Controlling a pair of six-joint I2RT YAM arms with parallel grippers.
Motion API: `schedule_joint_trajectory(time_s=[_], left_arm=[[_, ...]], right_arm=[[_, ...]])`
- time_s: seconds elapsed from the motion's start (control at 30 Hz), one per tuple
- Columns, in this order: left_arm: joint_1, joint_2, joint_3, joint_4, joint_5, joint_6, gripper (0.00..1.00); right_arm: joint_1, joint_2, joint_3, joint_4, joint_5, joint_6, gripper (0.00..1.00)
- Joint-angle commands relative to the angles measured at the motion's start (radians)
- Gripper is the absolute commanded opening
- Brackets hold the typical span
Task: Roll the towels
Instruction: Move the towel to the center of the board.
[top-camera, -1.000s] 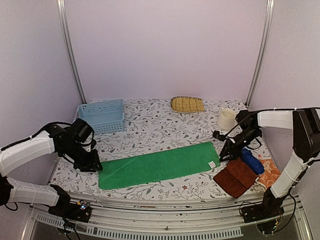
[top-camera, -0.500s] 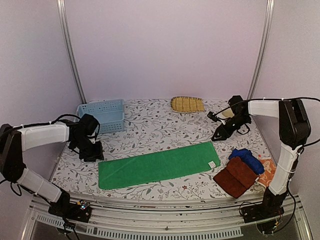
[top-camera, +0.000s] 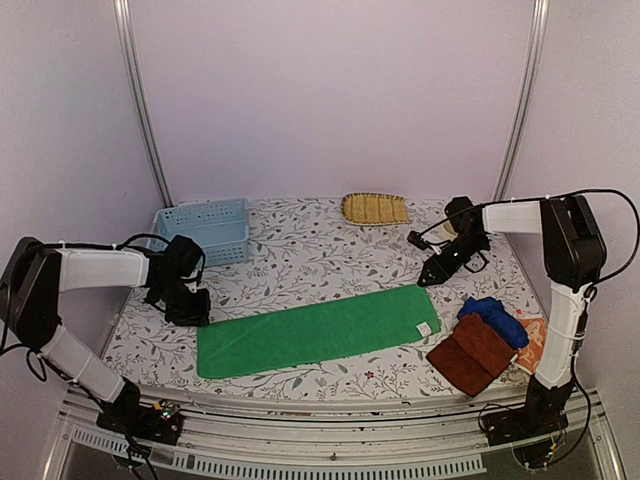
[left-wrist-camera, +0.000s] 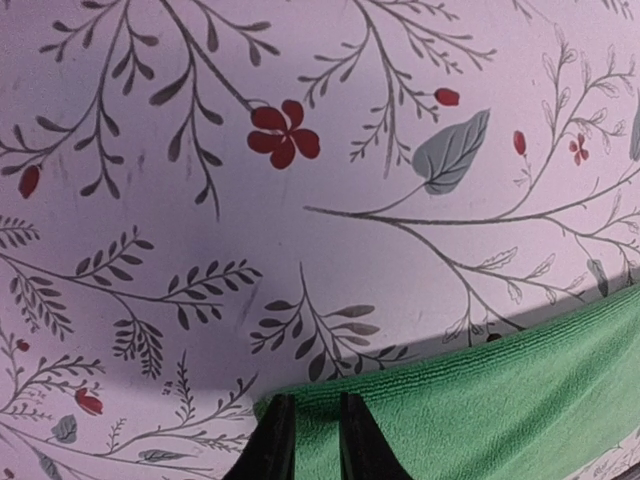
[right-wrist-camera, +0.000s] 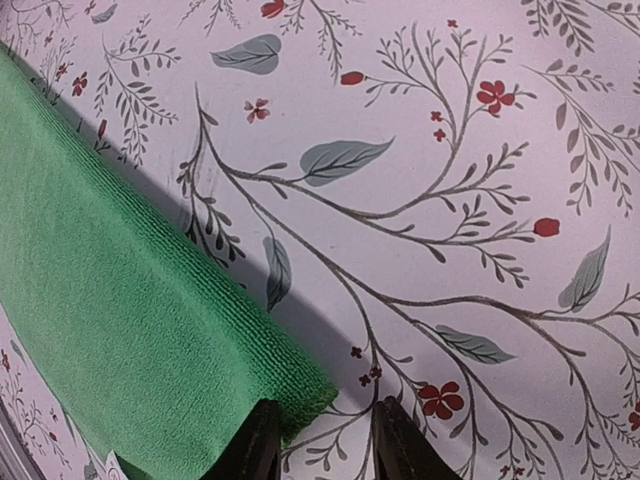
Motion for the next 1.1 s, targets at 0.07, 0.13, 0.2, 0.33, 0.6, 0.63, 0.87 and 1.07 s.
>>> schedule_joint_trajectory(time_s=[0.07,0.13,0.2,0.33,0.6,0.63,0.87,1.07], left_arm=[[0.008,0.052,-0.016,0.049,-0.005,0.01,0.12],[0.008,0.071,-0.014,0.055,-0.005,0.008,0.06],[0.008,0.084,-0.012,0.061,-0.011,0.008,0.0],[0.009,0.105,0.002,0.069,-0.025,0.011,0.0],[0.004,0.119,0.047,0.088,-0.027,0.0,0.0],[0.004,0.12,0.052,0.091,-0.026,-0.001,0.0],[0.0,0.137,0.087,0.094,-0.022,0.003,0.0],[-0.011,0.089,0.123,0.036,-0.061,-0.002,0.16]], right_arm=[[0.031,0.048,0.034,0.01,0.016,0.007,0.23],[0.034,0.053,0.038,0.01,0.016,0.007,0.11],[0.034,0.056,0.044,0.014,0.025,0.011,0.04],[0.034,0.064,0.059,0.03,0.077,0.021,0.03],[0.025,0.146,0.196,0.04,0.199,0.049,0.02],[0.024,0.155,0.219,0.04,0.203,0.055,0.02],[0.023,0.166,0.285,0.011,0.186,0.083,0.08],[0.01,0.091,0.249,-0.025,0.158,0.123,0.34]])
